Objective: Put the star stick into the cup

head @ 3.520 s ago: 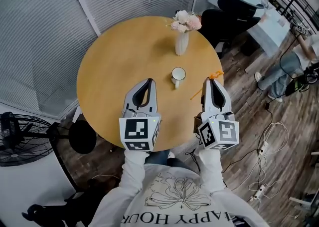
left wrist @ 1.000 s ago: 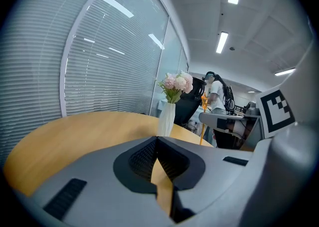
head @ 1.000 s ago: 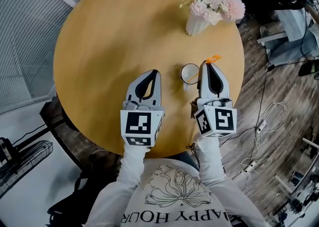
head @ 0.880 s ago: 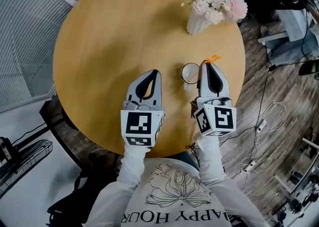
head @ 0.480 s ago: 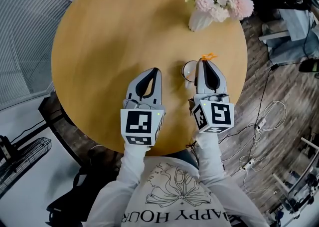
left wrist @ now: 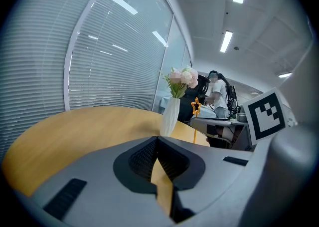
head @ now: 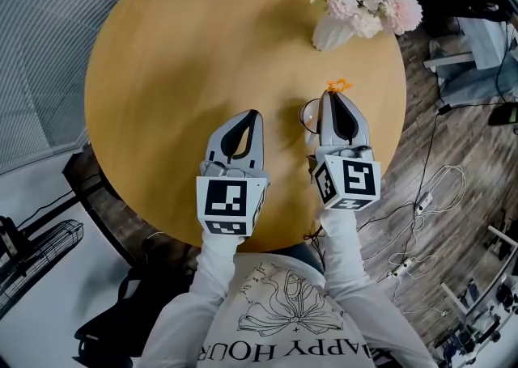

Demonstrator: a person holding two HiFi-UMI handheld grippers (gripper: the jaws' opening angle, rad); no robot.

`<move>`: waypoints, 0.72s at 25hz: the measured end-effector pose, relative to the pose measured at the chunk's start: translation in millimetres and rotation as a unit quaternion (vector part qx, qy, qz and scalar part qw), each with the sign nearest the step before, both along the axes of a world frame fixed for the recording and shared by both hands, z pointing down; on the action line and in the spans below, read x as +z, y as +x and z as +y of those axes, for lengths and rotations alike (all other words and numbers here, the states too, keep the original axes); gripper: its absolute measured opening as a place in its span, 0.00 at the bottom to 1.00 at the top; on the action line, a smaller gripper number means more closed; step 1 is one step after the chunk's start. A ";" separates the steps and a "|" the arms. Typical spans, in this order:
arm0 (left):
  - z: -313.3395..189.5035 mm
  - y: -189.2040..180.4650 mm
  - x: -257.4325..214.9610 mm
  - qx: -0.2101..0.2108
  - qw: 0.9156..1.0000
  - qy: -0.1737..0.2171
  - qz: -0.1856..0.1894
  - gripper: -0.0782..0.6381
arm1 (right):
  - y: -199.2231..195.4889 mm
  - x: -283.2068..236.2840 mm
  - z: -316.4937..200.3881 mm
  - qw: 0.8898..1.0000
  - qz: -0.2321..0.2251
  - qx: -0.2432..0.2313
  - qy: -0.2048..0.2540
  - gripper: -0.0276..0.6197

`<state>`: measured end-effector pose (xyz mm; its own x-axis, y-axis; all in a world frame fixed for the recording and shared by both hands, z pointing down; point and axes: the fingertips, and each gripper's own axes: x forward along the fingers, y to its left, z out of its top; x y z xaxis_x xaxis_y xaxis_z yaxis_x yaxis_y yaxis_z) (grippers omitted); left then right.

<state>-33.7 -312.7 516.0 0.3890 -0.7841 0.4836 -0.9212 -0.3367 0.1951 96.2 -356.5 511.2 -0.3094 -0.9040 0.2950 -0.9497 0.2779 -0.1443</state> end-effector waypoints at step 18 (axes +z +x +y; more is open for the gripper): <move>-5.6 -10.0 9.9 -0.007 1.000 -0.011 -0.003 0.12 | -15.3 21.5 -18.4 0.999 0.012 -0.014 -0.033 0.08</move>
<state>-43.7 -318.4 525.9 0.3743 -0.7787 0.5036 -0.9273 -0.3186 0.1966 80.9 -374.8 532.7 -0.3267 -0.8732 0.3618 -0.9450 0.2951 -0.1411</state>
